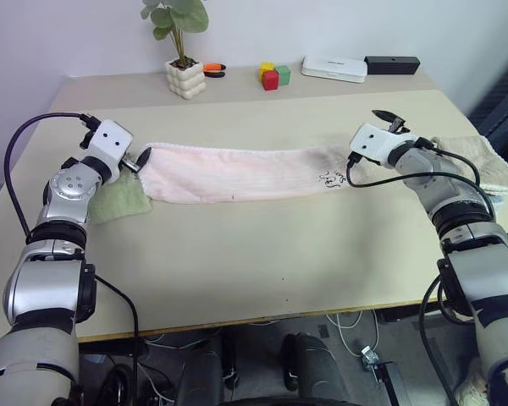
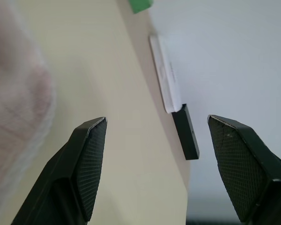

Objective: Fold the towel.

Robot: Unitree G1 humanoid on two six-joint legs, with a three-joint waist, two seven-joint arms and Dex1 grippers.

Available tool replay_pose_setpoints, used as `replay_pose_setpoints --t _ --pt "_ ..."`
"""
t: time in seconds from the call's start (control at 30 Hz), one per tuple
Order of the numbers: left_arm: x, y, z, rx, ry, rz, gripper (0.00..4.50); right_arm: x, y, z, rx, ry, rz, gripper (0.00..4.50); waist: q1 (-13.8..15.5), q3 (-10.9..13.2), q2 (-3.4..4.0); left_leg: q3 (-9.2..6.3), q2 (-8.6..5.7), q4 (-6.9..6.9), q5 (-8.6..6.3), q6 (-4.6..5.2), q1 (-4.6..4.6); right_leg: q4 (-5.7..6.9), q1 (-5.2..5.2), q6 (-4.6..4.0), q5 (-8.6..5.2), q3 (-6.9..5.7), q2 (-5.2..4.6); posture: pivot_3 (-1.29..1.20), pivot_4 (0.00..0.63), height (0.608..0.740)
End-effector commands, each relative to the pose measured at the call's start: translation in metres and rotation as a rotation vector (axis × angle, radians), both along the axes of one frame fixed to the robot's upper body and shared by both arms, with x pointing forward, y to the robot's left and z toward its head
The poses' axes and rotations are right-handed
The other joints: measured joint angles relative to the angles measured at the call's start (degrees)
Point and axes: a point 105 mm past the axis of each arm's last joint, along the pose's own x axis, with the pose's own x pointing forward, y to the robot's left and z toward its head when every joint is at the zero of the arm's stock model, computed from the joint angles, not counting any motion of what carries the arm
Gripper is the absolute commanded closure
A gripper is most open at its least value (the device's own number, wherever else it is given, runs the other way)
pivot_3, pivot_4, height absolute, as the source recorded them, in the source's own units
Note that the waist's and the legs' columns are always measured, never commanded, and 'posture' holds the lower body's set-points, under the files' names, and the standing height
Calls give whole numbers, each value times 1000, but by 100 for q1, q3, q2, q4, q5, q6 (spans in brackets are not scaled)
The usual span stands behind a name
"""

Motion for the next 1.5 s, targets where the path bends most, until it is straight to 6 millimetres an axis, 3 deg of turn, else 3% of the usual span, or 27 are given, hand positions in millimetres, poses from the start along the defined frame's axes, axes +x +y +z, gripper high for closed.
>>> replay_pose_setpoints --t 0.03,0.1,0.2,0.27,0.43,0.63,0.73,0.87,0.93,1.03,1.17,1.3,1.5 --pt "1 -8 28 -98 -86 -53 267 -4 26 28 295 -78 115 1269 -1 0 -1 -1 0 0 0 0 1 0 1 0 0 0 1 0 150 740" --pt "1 -13 31 -172 -85 -82 934 -7 38 27 417 -61 160 1912 0 -1 -1 -6 1 1 1 -2 2 0 4 0 1 0 5 0 150 740" --pt "0 -22 14 -91 -28 -108 2403 -13 67 19 505 -16 234 3457 3 -1 0 -10 1 3 2 -2 1 4 7 1 1 0 6 0 150 740" --pt "-2 -24 5 -78 1 -118 2422 -15 79 19 544 -3 251 4472 3 -1 0 -11 0 3 2 -2 2 6 6 1 1 0 6 0 150 740" --pt "-1 -19 11 -95 -2 -94 2422 -15 98 19 616 19 263 4472 30 -1 -2 -17 1 5 2 -2 -2 10 3 0 1 -1 6 0 150 740" --pt "-7 -9 -4 -50 50 -60 2422 -15 104 16 609 36 269 4472 11 -1 -2 -19 1 4 1 -3 -1 9 3 -1 1 -1 6 0 150 740" --pt "-7 -13 12 -108 -14 -75 2422 -13 102 21 667 28 261 4472 13 -1 -2 -18 1 3 1 -3 -1 10 1 -1 1 -1 6 0 150 740" --pt "3 -50 41 -317 -99 -151 2422 -12 124 20 712 42 302 4472 39 -1 -3 -20 1 6 2 -3 -4 9 3 -1 1 -1 6 0 150 740" --pt "11 -78 41 -527 -95 -170 2998 -9 138 19 815 62 311 4500 42 -1 -3 -23 -1 8 2 -2 -3 9 8 0 1 -1 6 0 150 740" --pt "17 -116 23 -627 -33 -175 4332 -4 154 7 907 94 283 4500 19 -2 -5 -26 -2 9 2 -1 -2 8 11 1 1 -1 7 0 150 740" --pt "19 -147 -8 -720 66 -148 4452 -2 167 -18 992 167 256 4500 -1 -2 -5 -27 -1 5 3 -3 -1 6 11 1 1 -1 11 0 150 740" --pt "15 -147 -44 -649 182 -114 4452 3 147 -51 989 207 119 4500 -14 -2 -5 -26 0 2 4 -4 2 6 10 1 1 -1 12 0 150 740" --pt "14 -104 -57 -565 187 1 4452 4 104 -79 947 215 -36 4500 4 -2 -5 -26 1 2 3 -4 1 5 10 1 2 -1 11 0 150 740"
